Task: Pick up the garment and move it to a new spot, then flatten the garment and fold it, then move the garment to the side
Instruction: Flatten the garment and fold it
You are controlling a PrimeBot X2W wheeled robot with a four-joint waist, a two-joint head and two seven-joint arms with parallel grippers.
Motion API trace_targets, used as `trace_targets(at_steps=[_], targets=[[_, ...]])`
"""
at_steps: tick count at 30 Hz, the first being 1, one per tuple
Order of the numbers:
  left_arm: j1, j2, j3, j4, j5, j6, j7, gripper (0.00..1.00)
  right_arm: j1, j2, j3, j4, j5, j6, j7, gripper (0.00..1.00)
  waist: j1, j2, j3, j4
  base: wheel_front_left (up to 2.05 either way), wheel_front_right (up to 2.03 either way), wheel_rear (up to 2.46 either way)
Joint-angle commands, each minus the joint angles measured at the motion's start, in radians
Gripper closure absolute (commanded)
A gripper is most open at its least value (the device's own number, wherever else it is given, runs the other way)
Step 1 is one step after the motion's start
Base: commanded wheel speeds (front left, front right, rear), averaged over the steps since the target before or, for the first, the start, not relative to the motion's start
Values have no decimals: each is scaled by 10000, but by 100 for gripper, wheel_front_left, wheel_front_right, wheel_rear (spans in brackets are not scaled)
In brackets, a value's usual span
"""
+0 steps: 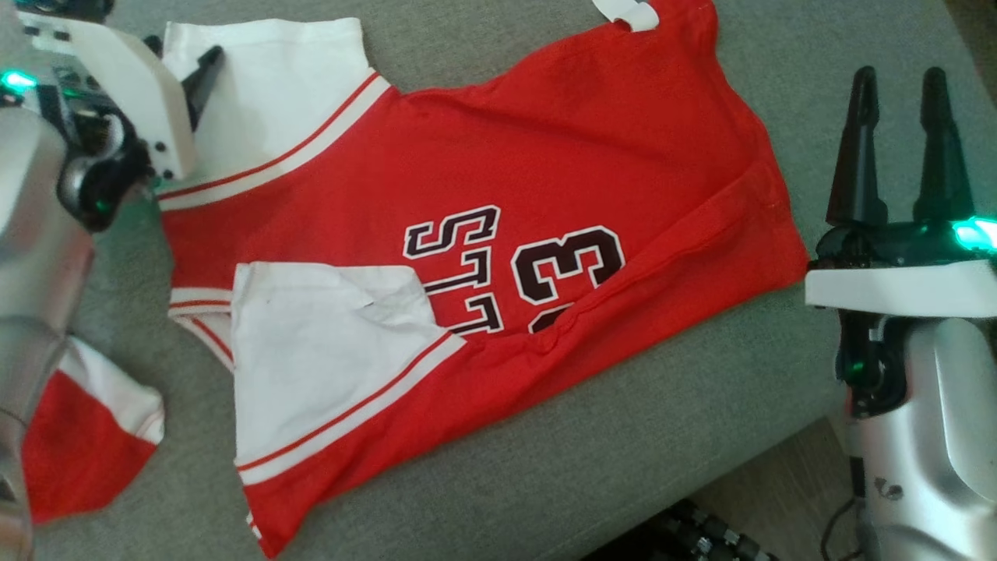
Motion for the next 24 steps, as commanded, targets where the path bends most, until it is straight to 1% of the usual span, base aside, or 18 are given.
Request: trace_targets(at_steps=[1, 6, 9, 10, 11, 13, 17, 20, 24], targets=[[-642, 442, 259, -161, -103, 16, 78, 0, 62, -32, 121, -390, -35, -7, -102, 0, -1, 0, 43, -63, 0, 0, 0], [-774, 555, 38, 193, -259, 16, 75, 0, 154, -32, 103, -592, -40, -7, -103, 0, -1, 0, 122, -174, 0, 0, 0], [-721, 458, -104, 160, -704, 16, 375, 1, 205, -32, 71, -674, -49, -7, -103, 0, -1, 0, 155, -184, 0, 0, 0], [-706, 436, -158, 110, -853, 16, 482, 75, 218, -32, 56, -684, -68, -7, -103, 0, -1, 0, 158, -171, 0, 0, 0], [-694, 419, -255, 20, -960, 16, 565, 100, 229, -32, 27, -687, -102, -7, -104, 0, -1, 0, 152, -133, 0, 0, 0], [-697, 415, -409, -112, -1100, 16, 557, 100, 215, -32, -9, -665, -226, -7, -104, 0, -1, 0, 117, -34, 0, 0, 0], [-704, 232, -556, -316, -1252, 16, -141, 100, 85, -32, -82, -601, -678, -7, -104, 0, -1, 0, -126, 312, 0, 0, 0], [-736, 64, -713, -591, -1179, 16, -1092, 100, -97, -44, -194, -577, -1170, -7, 90, 0, -1, 0, -389, 693, 0, 0, 0], [-721, -230, -970, -1136, -1019, 16, -2568, 100, -395, -474, -271, -548, -1530, -7, 714, 0, -1, 0, -819, 1332, 0, 0, 0]])
